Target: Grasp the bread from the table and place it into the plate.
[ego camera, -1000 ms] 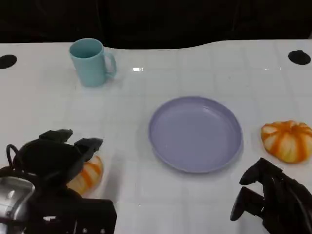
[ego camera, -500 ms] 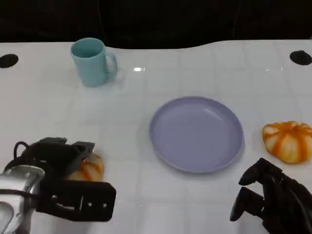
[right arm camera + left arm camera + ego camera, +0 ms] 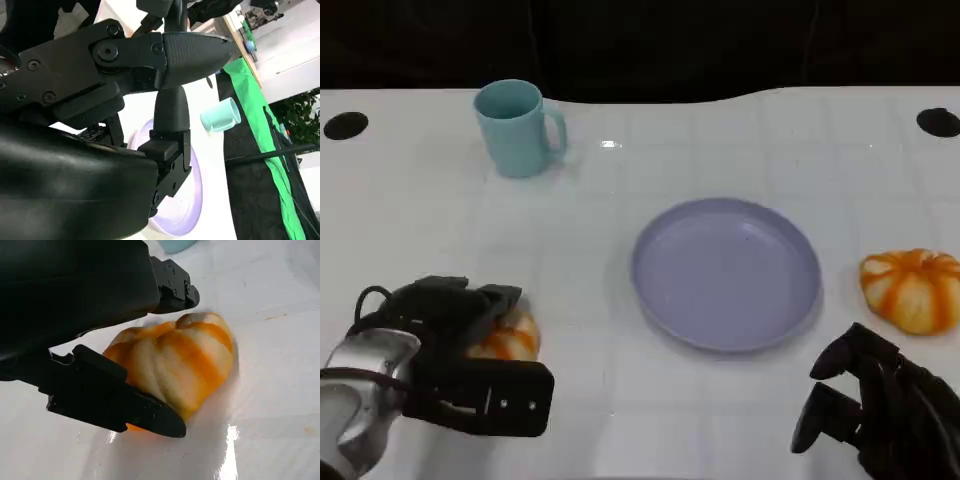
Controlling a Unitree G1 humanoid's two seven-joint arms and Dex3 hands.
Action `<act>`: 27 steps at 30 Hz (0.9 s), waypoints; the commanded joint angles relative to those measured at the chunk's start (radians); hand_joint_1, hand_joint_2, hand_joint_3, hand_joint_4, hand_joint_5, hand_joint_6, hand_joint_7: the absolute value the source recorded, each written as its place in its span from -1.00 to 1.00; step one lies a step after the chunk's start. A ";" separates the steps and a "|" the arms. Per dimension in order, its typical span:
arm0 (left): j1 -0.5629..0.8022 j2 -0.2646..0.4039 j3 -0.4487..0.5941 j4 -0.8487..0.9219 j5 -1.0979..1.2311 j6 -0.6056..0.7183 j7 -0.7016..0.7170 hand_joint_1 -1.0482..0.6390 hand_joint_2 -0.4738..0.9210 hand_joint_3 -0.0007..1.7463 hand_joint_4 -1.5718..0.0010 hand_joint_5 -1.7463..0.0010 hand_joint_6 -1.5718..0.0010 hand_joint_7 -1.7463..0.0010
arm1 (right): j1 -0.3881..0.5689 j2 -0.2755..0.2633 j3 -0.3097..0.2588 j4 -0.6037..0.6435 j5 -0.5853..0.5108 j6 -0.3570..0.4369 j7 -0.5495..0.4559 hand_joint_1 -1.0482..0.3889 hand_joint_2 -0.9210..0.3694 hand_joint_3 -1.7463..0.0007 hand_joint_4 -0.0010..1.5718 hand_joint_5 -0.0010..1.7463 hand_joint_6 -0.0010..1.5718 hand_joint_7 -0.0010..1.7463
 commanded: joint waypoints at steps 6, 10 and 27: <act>-0.003 -0.003 0.006 0.133 -0.108 -0.094 0.121 -0.11 1.00 -0.72 0.27 0.01 0.05 0.94 | 0.005 -0.007 -0.010 -0.016 0.015 0.011 -0.008 -0.29 -1.00 0.52 -0.21 1.00 -0.45 0.90; 0.000 -0.014 0.017 0.204 -0.106 -0.190 0.366 -0.04 1.00 -0.75 0.03 -0.59 -0.41 0.77 | 0.004 -0.009 -0.009 -0.010 0.012 -0.002 0.002 -0.28 -1.00 0.50 -0.20 1.00 -0.44 0.90; -0.062 -0.057 0.025 0.360 -0.156 -0.355 0.672 0.03 0.62 0.02 -0.05 -1.00 0.19 -1.00 | 0.002 -0.013 -0.012 0.002 0.008 -0.013 0.009 -0.28 -1.00 0.50 -0.19 1.00 -0.45 0.90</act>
